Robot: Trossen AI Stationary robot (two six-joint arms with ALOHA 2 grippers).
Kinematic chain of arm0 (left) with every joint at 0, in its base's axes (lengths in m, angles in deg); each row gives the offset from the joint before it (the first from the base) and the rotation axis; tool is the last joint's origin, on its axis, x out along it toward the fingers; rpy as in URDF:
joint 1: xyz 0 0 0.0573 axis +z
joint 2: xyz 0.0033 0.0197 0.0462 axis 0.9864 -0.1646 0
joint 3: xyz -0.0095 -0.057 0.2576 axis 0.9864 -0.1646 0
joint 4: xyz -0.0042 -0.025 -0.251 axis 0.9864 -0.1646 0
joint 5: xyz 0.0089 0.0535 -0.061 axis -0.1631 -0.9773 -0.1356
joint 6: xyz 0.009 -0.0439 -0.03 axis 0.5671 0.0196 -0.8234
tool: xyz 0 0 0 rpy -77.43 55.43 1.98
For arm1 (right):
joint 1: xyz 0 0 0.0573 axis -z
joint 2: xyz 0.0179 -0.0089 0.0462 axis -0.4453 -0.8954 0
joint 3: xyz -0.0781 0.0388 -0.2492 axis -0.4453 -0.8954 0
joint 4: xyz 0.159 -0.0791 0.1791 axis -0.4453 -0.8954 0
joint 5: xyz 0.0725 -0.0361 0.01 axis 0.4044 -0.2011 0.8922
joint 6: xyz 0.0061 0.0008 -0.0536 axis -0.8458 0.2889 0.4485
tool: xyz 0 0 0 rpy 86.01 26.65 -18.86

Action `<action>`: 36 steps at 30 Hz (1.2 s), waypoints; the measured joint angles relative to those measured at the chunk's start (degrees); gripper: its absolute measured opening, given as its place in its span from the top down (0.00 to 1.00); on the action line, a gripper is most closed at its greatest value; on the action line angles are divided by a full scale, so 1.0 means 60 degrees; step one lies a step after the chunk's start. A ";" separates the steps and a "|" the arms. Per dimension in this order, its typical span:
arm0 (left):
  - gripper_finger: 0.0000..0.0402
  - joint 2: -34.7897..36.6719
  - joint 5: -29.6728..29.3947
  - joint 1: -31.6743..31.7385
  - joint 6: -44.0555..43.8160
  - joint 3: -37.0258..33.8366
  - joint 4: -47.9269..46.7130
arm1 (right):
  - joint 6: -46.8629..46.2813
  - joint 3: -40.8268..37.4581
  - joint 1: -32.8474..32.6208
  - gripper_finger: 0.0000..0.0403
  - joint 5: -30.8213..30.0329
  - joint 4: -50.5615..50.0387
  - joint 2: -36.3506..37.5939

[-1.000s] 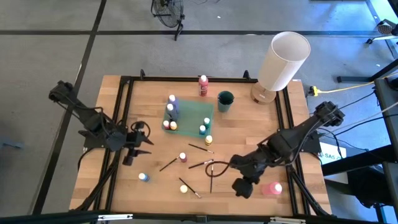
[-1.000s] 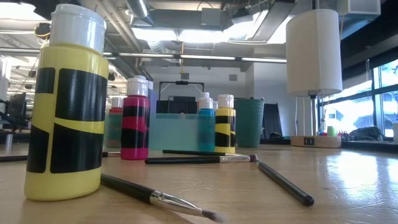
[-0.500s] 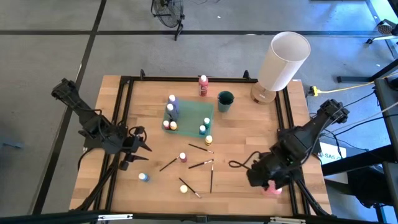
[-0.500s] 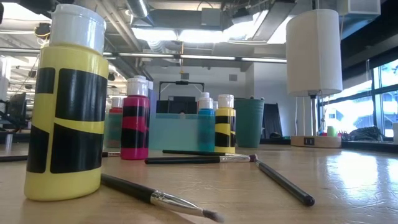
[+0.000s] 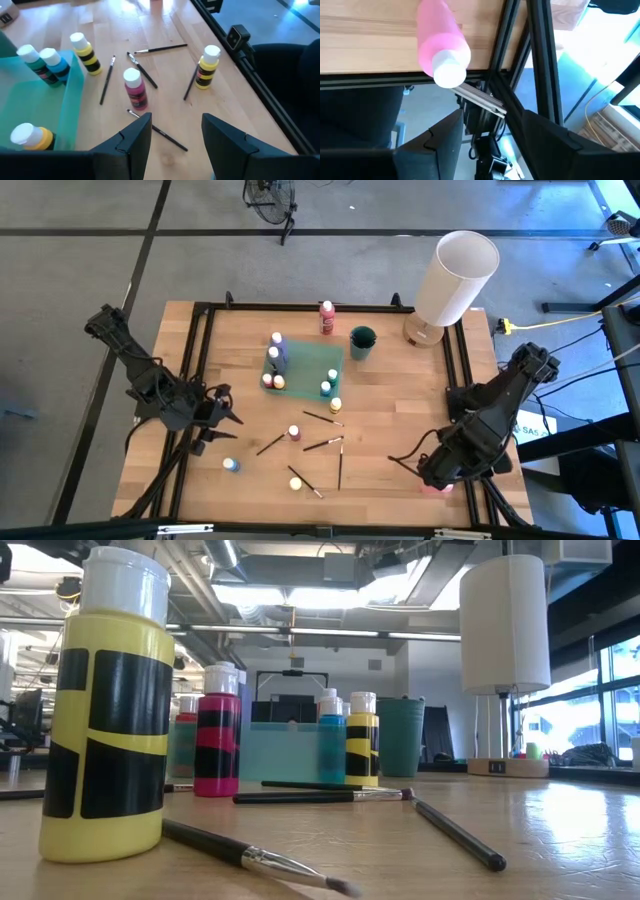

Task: Pick & Place Paint Supplies
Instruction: Put the big light pink bottle into the green bin

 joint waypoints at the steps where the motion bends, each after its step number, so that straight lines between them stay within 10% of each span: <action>1: 0.58 0.0000 -0.0028 0.0000 0.0040 0.0000 -0.0004 | 0.0000 0.0000 -0.0007 0.46 -0.0010 0.0039 0.0000; 24: 0.58 0.0067 -0.2548 0.0002 -0.0609 -0.1173 0.1526 | -0.0113 0.0004 -0.0827 0.28 -0.2363 0.1112 -0.0423; 36: 0.58 0.0069 -0.0948 0.0000 0.1588 -0.2244 0.5048 | 0.0069 0.0004 -0.1193 0.35 -0.2994 0.0537 -0.0696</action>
